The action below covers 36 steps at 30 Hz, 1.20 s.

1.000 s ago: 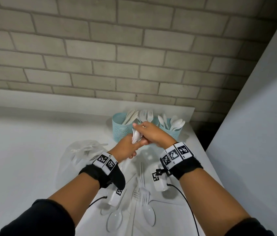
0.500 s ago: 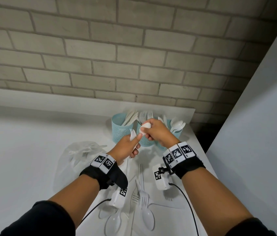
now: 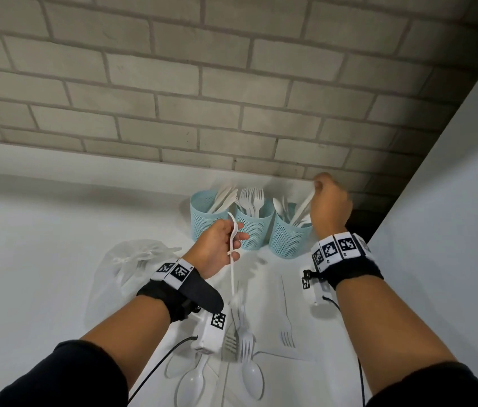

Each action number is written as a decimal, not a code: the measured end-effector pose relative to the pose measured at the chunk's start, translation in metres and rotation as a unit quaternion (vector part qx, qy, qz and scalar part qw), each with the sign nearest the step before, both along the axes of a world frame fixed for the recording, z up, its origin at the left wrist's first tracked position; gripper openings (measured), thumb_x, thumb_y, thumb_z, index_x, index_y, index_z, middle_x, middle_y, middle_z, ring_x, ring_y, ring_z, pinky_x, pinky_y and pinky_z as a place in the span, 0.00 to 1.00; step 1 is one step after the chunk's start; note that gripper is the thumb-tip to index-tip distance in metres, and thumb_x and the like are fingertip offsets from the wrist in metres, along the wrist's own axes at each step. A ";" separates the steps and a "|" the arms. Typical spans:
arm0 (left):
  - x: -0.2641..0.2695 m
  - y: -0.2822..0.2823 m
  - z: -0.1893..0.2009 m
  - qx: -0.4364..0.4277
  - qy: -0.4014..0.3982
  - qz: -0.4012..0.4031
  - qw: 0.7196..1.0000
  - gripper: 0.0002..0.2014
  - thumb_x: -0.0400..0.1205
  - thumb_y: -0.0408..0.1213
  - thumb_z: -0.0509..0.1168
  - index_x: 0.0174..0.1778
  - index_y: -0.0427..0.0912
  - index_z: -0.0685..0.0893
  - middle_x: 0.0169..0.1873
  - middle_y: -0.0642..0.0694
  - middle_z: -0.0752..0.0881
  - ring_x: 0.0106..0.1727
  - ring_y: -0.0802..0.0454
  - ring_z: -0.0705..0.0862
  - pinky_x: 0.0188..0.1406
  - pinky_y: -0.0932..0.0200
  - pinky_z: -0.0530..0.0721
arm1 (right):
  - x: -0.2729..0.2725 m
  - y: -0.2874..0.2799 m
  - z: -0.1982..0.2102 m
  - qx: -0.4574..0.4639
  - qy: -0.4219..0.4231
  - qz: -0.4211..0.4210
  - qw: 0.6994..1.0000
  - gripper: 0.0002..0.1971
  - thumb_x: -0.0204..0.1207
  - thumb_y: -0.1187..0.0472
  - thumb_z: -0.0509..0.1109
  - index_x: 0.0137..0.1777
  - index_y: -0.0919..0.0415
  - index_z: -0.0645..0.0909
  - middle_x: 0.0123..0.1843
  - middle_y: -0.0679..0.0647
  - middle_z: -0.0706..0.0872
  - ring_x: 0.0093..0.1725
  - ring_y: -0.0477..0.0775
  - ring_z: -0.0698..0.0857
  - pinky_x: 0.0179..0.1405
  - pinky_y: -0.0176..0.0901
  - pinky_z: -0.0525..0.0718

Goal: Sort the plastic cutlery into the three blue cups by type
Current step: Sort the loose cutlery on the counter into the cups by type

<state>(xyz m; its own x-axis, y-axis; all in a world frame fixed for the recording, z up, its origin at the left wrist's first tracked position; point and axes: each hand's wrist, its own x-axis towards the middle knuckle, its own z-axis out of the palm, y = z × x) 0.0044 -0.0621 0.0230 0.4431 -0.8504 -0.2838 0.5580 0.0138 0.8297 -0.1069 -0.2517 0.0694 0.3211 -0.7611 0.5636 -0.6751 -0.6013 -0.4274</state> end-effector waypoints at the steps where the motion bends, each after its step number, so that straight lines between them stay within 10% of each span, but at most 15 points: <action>1: -0.001 0.000 0.000 -0.003 -0.001 0.001 1.000 0.13 0.86 0.37 0.49 0.56 0.37 0.76 0.38 0.44 0.80 0.32 0.56 0.70 0.28 0.63 0.68 | 0.000 -0.001 -0.010 0.012 0.039 0.000 0.999 0.14 0.85 0.62 0.56 0.61 0.60 0.81 0.53 0.64 0.87 0.55 0.66 0.80 0.51 0.49 0.74; 5: -0.003 0.000 -0.003 0.009 -0.080 -0.001 0.997 0.09 0.86 0.31 0.55 0.59 0.37 0.77 0.40 0.47 0.81 0.35 0.58 0.74 0.32 0.64 0.72 | 0.004 0.003 -0.028 0.067 0.150 -0.001 0.986 0.16 0.85 0.55 0.57 0.68 0.53 0.79 0.64 0.60 0.83 0.64 0.64 0.72 0.59 0.52 0.68; 9: -0.007 -0.003 -0.004 0.010 -0.125 0.035 0.991 0.16 0.84 0.27 0.60 0.68 0.32 0.75 0.40 0.48 0.80 0.39 0.57 0.77 0.38 0.65 0.77 | 0.014 0.033 -0.007 0.024 0.000 0.157 0.987 0.19 0.82 0.50 0.60 0.69 0.56 0.78 0.63 0.56 0.81 0.62 0.58 0.75 0.62 0.50 0.70; 15: -0.012 -0.008 -0.001 -0.021 -0.108 0.104 0.988 0.22 0.79 0.25 0.66 0.69 0.37 0.70 0.44 0.41 0.84 0.43 0.54 0.84 0.40 0.65 0.81 | 0.037 0.061 0.006 0.283 0.122 0.413 0.857 0.16 0.76 0.58 0.72 0.64 0.59 0.81 0.41 0.50 0.83 0.34 0.44 0.80 0.39 0.34 0.81; 22: -0.007 0.005 -0.007 0.014 -0.139 0.076 0.987 0.07 0.85 0.32 0.60 0.55 0.35 0.81 0.38 0.46 0.85 0.32 0.61 0.82 0.34 0.73 0.83 | 0.042 0.042 0.022 0.185 -0.231 0.218 0.930 0.10 0.81 0.67 0.62 0.57 0.64 0.83 0.47 0.54 0.84 0.41 0.46 0.81 0.41 0.32 0.79; 26: 0.000 0.016 -0.015 0.105 -0.178 0.063 0.976 0.06 0.84 0.30 0.61 0.44 0.39 0.82 0.37 0.45 0.84 0.36 0.56 0.81 0.40 0.69 0.81 | 0.039 0.033 0.028 0.098 -0.278 0.174 0.940 0.11 0.84 0.64 0.57 0.55 0.64 0.82 0.48 0.53 0.84 0.47 0.49 0.79 0.42 0.32 0.72; 33: -0.003 0.038 -0.011 0.239 -0.479 -0.096 0.839 0.09 0.81 0.36 0.65 0.52 0.34 0.85 0.50 0.45 0.87 0.47 0.54 0.82 0.48 0.63 0.80 | 0.046 0.036 -0.024 0.148 0.079 0.213 0.963 0.16 0.85 0.62 0.56 0.67 0.57 0.80 0.64 0.62 0.83 0.60 0.62 0.82 0.61 0.49 0.79; 36: -0.011 0.050 -0.005 0.306 -0.553 -0.176 0.755 0.16 0.82 0.45 0.64 0.58 0.37 0.83 0.62 0.44 0.83 0.61 0.48 0.80 0.61 0.58 0.76 | 0.039 0.049 -0.022 0.132 0.073 0.217 0.964 0.21 0.84 0.64 0.57 0.76 0.55 0.70 0.69 0.62 0.73 0.59 0.60 0.81 0.65 0.51 0.77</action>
<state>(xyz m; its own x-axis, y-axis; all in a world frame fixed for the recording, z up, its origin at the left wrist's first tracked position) -0.0061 -0.0121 0.0184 0.4737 -0.8305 -0.2929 -0.6006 -0.5479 0.5823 -0.0683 -0.2025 0.0472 0.7037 -0.6471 0.2935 -0.4483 -0.7248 -0.5232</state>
